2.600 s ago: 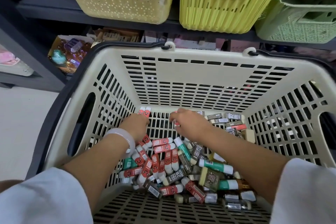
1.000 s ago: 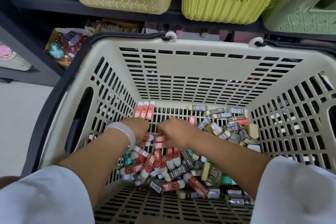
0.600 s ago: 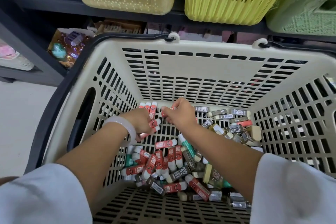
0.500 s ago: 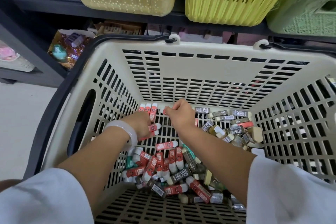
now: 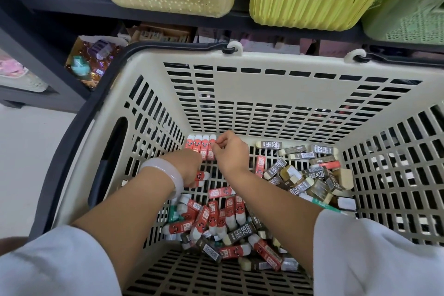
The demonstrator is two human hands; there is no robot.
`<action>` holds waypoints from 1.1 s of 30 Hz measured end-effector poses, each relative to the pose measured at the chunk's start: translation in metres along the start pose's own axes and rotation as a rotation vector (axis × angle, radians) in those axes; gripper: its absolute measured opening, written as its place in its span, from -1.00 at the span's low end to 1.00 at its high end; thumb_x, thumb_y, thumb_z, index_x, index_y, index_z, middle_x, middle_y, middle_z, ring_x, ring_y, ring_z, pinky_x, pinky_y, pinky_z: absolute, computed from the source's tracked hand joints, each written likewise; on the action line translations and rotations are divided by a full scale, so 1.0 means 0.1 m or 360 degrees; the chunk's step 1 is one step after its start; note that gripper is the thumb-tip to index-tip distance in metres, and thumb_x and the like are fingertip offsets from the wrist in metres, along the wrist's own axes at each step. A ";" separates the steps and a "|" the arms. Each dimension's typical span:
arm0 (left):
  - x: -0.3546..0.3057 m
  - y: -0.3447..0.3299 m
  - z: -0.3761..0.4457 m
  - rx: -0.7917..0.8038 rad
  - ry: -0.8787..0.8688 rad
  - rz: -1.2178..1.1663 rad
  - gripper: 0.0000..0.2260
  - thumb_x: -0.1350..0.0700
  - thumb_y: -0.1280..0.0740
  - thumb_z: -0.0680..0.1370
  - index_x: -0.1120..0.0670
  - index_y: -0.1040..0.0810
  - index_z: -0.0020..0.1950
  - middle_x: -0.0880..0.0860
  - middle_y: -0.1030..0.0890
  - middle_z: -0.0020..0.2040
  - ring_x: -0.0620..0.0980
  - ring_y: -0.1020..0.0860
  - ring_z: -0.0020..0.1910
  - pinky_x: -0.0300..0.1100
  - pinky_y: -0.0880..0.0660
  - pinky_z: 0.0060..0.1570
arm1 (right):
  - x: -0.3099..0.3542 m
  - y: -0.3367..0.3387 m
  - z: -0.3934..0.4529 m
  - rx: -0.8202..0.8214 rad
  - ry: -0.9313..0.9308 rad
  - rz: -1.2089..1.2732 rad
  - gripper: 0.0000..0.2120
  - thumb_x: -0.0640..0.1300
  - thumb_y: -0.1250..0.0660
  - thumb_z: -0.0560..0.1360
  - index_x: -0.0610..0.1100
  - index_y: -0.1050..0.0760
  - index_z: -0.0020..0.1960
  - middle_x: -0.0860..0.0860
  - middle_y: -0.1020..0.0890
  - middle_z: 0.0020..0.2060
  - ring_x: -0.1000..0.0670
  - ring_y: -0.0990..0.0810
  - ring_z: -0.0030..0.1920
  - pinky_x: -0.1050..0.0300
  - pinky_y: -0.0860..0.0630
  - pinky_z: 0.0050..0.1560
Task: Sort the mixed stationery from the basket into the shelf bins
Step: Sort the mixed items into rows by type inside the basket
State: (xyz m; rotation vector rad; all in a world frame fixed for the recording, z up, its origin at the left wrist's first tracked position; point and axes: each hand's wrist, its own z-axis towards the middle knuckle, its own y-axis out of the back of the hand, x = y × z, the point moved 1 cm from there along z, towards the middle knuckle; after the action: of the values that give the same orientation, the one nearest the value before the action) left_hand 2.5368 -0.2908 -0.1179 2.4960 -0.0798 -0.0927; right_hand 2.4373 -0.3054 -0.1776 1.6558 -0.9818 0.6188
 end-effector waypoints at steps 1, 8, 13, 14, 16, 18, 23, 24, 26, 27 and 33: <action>0.00 0.01 0.00 -0.0002 -0.0009 -0.0013 -0.77 0.16 -0.31 0.54 0.20 -0.49 0.16 0.10 -0.56 0.11 0.02 -0.53 0.03 -0.22 -0.41 -0.02 | 0.00 0.00 0.01 0.0005 -0.0013 0.0041 -0.90 -0.15 -0.32 0.51 -0.09 -0.41 -0.14 -0.01 -0.55 -0.22 0.06 -0.49 -0.23 0.21 -0.42 -0.22; 0.03 0.11 -0.01 -0.0157 -0.0089 -0.0284 -0.84 0.10 -0.30 0.54 0.15 -0.48 -0.18 -0.03 -0.41 -0.34 -0.06 -0.42 -0.29 -0.26 -0.32 -0.28 | -0.05 0.23 0.01 0.0188 0.0235 -0.0198 -0.82 -0.25 -0.25 0.53 -0.18 -0.58 0.08 -0.03 -0.52 0.05 0.02 -0.53 -0.14 0.19 -0.52 -0.02; 0.09 0.12 0.03 -0.0370 0.0042 -0.0582 -0.77 0.17 -0.33 0.50 0.11 -0.44 -0.36 0.02 -0.44 -0.42 -0.08 -0.41 -0.47 -0.28 -0.38 -0.43 | -0.11 0.48 -0.18 0.0978 0.0798 -0.0974 -0.80 -0.09 -0.32 0.49 -0.14 -0.54 0.07 -0.03 -0.59 0.00 0.05 -0.54 -0.04 0.06 -0.54 0.09; 0.09 0.11 0.03 -0.0377 0.0053 -0.0600 -0.83 0.16 -0.34 0.50 0.16 -0.50 -0.29 0.04 -0.47 -0.39 -0.06 -0.44 -0.44 -0.25 -0.42 -0.39 | -0.14 0.46 -0.25 0.1030 0.0898 -0.1110 -0.75 -0.05 -0.33 0.48 -0.14 -0.52 0.11 -0.04 -0.56 0.02 0.02 -0.52 0.02 0.07 -0.52 0.11; 0.09 0.12 0.03 -0.0396 0.0052 -0.0593 -0.86 0.12 -0.35 0.51 0.17 -0.54 -0.20 0.04 -0.50 -0.33 -0.07 -0.45 -0.42 -0.25 -0.42 -0.40 | -0.17 0.40 -0.36 0.0944 0.1093 -0.1331 -0.65 -0.02 -0.34 0.47 -0.14 -0.47 0.20 -0.08 -0.51 0.06 -0.05 -0.47 0.11 0.04 -0.47 0.14; 0.08 0.14 0.03 -0.0437 0.0055 -0.0577 -0.80 0.09 -0.36 0.50 0.15 -0.52 -0.27 0.02 -0.48 -0.37 -0.10 -0.42 -0.44 -0.26 -0.32 -0.45 | -0.15 0.34 -0.41 0.0870 0.1297 -0.1499 -0.65 -0.08 -0.32 0.49 -0.16 -0.45 0.24 -0.10 -0.51 0.09 -0.09 -0.45 0.14 -0.02 -0.44 0.20; 0.06 0.19 0.03 -0.0611 0.0107 -0.0704 -0.80 0.08 -0.40 0.46 0.22 -0.61 -0.12 0.06 -0.53 -0.29 0.02 -0.50 -0.22 -0.21 -0.38 -0.30 | -0.06 0.47 -0.42 0.0769 0.1288 -0.1174 -0.70 -0.17 -0.16 0.56 -0.12 -0.39 0.28 -0.07 -0.53 -0.01 -0.06 -0.57 -0.05 0.03 -0.60 -0.10; 0.06 0.20 0.04 -0.0630 0.0117 -0.0743 -0.81 0.10 -0.40 0.45 0.24 -0.61 -0.12 0.09 -0.56 -0.26 0.04 -0.52 -0.19 -0.20 -0.41 -0.24 | -0.05 0.52 -0.39 0.0657 0.1162 -0.1031 -0.71 -0.17 -0.17 0.55 -0.09 -0.40 0.26 -0.04 -0.53 -0.04 -0.03 -0.58 -0.11 0.07 -0.61 -0.16; 0.07 0.18 0.06 -0.0626 0.0129 -0.0844 -0.82 0.14 -0.40 0.45 0.27 -0.61 -0.12 0.14 -0.61 -0.23 0.08 -0.58 -0.15 -0.15 -0.50 -0.11 | -0.03 0.61 -0.33 0.0380 0.0841 -0.0691 -0.85 -0.17 -0.23 0.52 -0.08 -0.42 0.09 -0.01 -0.55 -0.16 0.00 -0.58 -0.22 0.08 -0.57 -0.27; 0.07 0.17 0.08 -0.0615 0.0135 -0.0908 -0.82 0.15 -0.40 0.46 0.28 -0.61 -0.11 0.16 -0.63 -0.21 0.10 -0.60 -0.13 -0.11 -0.53 -0.05 | -0.04 0.63 -0.28 0.0255 0.0661 -0.0553 -0.93 -0.15 -0.26 0.51 -0.09 -0.38 -0.03 0.00 -0.53 -0.25 0.02 -0.54 -0.30 0.09 -0.50 -0.37; 0.11 0.11 0.16 -0.0513 0.0153 -0.1278 -0.84 0.17 -0.38 0.49 0.29 -0.58 -0.09 0.20 -0.65 -0.15 0.12 -0.65 -0.10 -0.01 -0.57 0.02 | -0.07 0.40 -0.12 -0.0023 0.0217 -0.0508 -0.64 -0.14 -0.28 0.50 -0.07 -0.23 -0.41 -0.01 -0.43 -0.34 -0.03 -0.45 -0.29 0.16 -0.37 -0.34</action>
State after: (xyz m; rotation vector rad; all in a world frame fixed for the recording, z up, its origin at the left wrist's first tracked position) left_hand 2.5457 -0.3098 -0.1251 2.0623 0.9049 -0.2884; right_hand 2.4010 -0.2963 -0.1589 1.6883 -0.6059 0.4994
